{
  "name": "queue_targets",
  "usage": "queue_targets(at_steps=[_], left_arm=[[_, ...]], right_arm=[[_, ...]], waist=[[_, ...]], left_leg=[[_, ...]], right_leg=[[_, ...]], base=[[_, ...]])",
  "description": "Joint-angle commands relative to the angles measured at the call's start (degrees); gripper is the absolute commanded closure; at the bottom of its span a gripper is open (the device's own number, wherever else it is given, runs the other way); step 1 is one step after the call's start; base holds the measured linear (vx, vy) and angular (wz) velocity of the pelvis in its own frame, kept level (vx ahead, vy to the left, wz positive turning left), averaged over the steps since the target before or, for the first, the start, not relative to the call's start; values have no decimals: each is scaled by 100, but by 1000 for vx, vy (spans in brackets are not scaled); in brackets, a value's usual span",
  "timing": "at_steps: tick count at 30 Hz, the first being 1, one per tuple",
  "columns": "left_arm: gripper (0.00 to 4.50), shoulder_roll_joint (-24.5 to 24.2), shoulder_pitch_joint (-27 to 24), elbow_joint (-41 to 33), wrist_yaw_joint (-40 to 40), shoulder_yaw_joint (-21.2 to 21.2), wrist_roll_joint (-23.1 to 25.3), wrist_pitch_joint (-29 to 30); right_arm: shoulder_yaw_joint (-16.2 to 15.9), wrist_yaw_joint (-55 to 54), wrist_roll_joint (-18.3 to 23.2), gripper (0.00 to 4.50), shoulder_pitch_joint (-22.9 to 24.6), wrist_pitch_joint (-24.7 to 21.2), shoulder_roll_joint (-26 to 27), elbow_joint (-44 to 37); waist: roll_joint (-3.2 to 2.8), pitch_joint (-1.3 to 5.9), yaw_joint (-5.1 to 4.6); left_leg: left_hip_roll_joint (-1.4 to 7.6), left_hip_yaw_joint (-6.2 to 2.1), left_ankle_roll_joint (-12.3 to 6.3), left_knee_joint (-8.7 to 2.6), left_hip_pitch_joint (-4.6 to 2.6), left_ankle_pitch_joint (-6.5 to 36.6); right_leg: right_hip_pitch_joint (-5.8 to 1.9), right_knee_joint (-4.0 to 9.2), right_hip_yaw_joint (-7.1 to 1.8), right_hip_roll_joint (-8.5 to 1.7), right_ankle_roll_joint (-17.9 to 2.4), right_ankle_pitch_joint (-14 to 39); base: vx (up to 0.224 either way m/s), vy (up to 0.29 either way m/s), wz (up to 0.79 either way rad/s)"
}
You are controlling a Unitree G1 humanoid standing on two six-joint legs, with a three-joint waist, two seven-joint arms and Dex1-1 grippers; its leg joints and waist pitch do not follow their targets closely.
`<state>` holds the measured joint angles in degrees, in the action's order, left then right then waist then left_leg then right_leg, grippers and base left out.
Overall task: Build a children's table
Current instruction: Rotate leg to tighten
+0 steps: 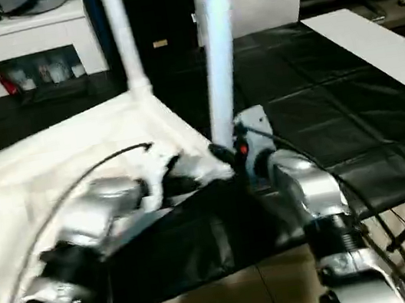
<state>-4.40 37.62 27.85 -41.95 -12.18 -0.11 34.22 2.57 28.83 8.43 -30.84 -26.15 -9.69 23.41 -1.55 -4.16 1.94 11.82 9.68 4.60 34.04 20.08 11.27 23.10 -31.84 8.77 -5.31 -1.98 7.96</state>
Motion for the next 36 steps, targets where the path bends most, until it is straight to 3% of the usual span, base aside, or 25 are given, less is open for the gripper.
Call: queue_targets(at_steps=[1, 3, 4, 6, 7, 8, 14, 17, 21, 24, 25, 28, 29, 32, 36], left_arm=[[450, 192, 129, -178, 87, -72, -98, -32], [450, 171, 76, -212, 74, -163, -20, -65], [450, 143, 50, -240, 41, -189, 8, -86], [450, 4, 26, -281, -128, -268, 34, -183], [450, -69, 12, -301, -219, -316, 47, -258], [450, -109, 5, -311, -258, -343, 54, -304], [450, -610, -109, -323, -966, -520, 19, -711], [450, -859, -128, -251, -1383, -627, -19, -1012], [450, -1098, -148, -225, -1832, -755, -65, -1237], [450, -1426, -177, -224, -2641, -932, -141, -1711], [450, -1548, -175, -240, -2878, -1013, -129, -1834], [450, -1735, -145, -285, -3270, -1110, -151, -1963], [450, -1785, -120, -279, -3400, -1142, -158, -2003], [450, -1870, -59, -248, -3641, -1210, -155, -2099], [450, -1905, -21, -245, -3839, -1257, -168, -2167]], right_arm=[[-290, 194, 124, 185, 66, -129, 254, 151], [-320, 298, 115, 178, 156, -102, 210, 14], [-301, 337, 110, 149, 195, -81, 158, -53], [-258, 519, 149, 138, 241, -2, -29, -112], [-247, 600, 165, 134, 259, 35, -117, -132], [-243, 641, 170, 107, 265, 62, -162, -133], [-183, 1637, 288, 69, 356, 317, -966, -352], [-298, 2378, 404, 43, 452, 350, -1415, -581], [-467, 3055, 463, 11, 567, 452, -1808, -766], [-610, 3742, 523, 11, 564, 675, -2143, -732], [-650, 3894, 553, 35, 543, 717, -2207, -702], [-729, 4179, 619, 50, 525, 697, -2266, -719], [-767, 4274, 630, 63, 525, 683, -2277, -726], [-891, 4494, 672, 91, 556, 628, -2300, -771], [-1029, 4642, 671, 114, 578, 680, -2277, -762]], waist=[[67, 389, 67], [75, 390, 75], [56, 372, 99], [67, 386, 125], [38, 384, 140], [45, 387, 142], [39, 403, 205], [50, 402, 234], [44, 374, 290], [42, 384, 354], [31, 385, 365], [26, 380, 424], [57, 386, 429], [38, 391, 450], [62, 392, 448]], left_leg=[[61, -32, -480, -388, 17, 1073], [63, -29, -515, -391, 29, 1007], [69, -26, -526, -395, 29, 945], [76, -25, -549, -399, 32, 886], [81, -31, -555, -402, 32, 873], [94, -34, -563, -407, 39, 843], [113, -20, -661, -396, 43, 684], [117, -21, -714, -392, 39, 700], [135, -10, -676, -405, 13, 870], [155, -11, -658, -410, 4, 879], [168, -15, -638, -413, 0, 883], [173, -9, -580, -420, -15, 955], [173, -4, -580, -421, -15, 949], [189, -15, -549, -423, -15, 918], [181, -8, -525, -419, -2, 865]], right_leg=[[-323, 492, -273, -350, -449, 2562], [-334, 479, -276, -345, -470, 2516], [-327, 477, -288, -352, -478, 2518], [-342, 462, -296, -351, -486, 2437], [-346, 452, -299, -358, -501, 2388], [-350, 434, -306, -348, -520, 2278], [-367, 358, -339, -354, -793, 1762], [-375, 336, -341, -337, -827, 1679], [-351, 373, -347, -353, -760, 2004], [-342, 352, -359, -358, -814, 1936], [-335, 337, -362, -358, -851, 1890], [-330, 335, -370, -367, -887, 1951], [-335, 337, -370, -367, -887, 1961], [-330, 310, -376, -371, -920, 1911], [-341, 308, -386, -382, -931, 1892]], base=[[0, 0, 0], [0, 0, 0], [0, 0, 0], [0, 0, 0], [0, 0, 0], [0, 0, 0], [0, 0, 0], [0, 0, 0], [0, 0, 0], [0, 0, 0], [0, 0, 0], [0, 0, 0], [0, 0, 0], [0, 0, 0], [0, 0, 0]])
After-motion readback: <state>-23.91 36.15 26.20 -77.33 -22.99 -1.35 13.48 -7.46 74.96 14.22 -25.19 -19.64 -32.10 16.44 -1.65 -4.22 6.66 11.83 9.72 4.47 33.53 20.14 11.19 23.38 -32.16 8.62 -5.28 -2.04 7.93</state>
